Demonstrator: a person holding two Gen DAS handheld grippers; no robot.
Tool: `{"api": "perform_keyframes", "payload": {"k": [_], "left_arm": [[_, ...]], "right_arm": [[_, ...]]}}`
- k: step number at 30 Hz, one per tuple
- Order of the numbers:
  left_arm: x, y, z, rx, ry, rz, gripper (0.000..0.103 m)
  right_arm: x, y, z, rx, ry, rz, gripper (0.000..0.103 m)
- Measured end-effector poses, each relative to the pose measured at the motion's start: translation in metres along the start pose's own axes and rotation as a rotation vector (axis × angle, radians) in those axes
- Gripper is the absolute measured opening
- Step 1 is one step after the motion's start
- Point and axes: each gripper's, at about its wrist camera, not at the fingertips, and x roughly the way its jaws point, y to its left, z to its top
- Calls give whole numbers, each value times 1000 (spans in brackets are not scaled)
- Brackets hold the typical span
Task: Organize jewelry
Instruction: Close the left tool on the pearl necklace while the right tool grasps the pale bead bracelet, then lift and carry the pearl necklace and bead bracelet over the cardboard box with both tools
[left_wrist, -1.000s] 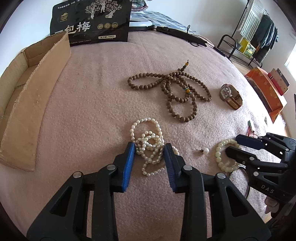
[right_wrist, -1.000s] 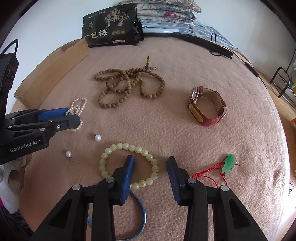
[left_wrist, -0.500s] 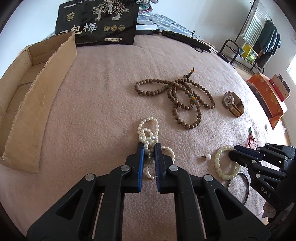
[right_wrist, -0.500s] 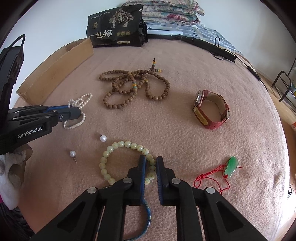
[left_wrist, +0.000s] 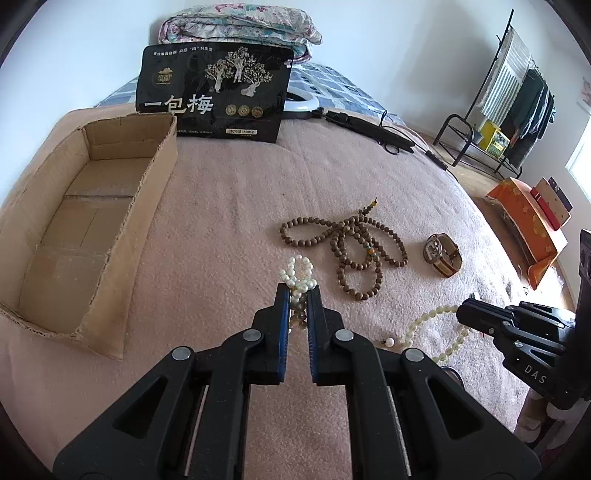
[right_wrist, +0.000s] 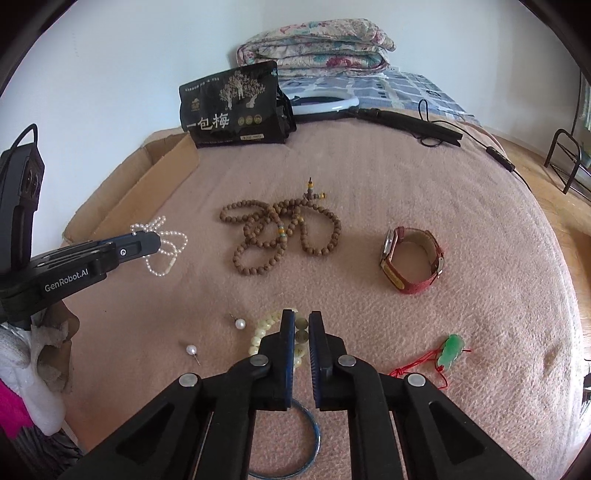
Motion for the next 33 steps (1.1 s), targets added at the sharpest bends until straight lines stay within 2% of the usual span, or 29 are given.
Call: {"api": "perform_keyframes", "payload": {"k": [10,16,25,33], "left_arm": [[-34,14,12,-35,-66,-22,5],[-53,23,16,-47,-95,-31,5],[-88,49,31,-89,-170,-32,5],[-110,94,37,-145,-209,8,5]], "right_arm": [[-33,9,18,21,-101,18,5],[-49,27,29,13,-162,39,5],[-57,58,45,-7,-195,89,5],[-49,96,60,-42,-207,139,5]]}}
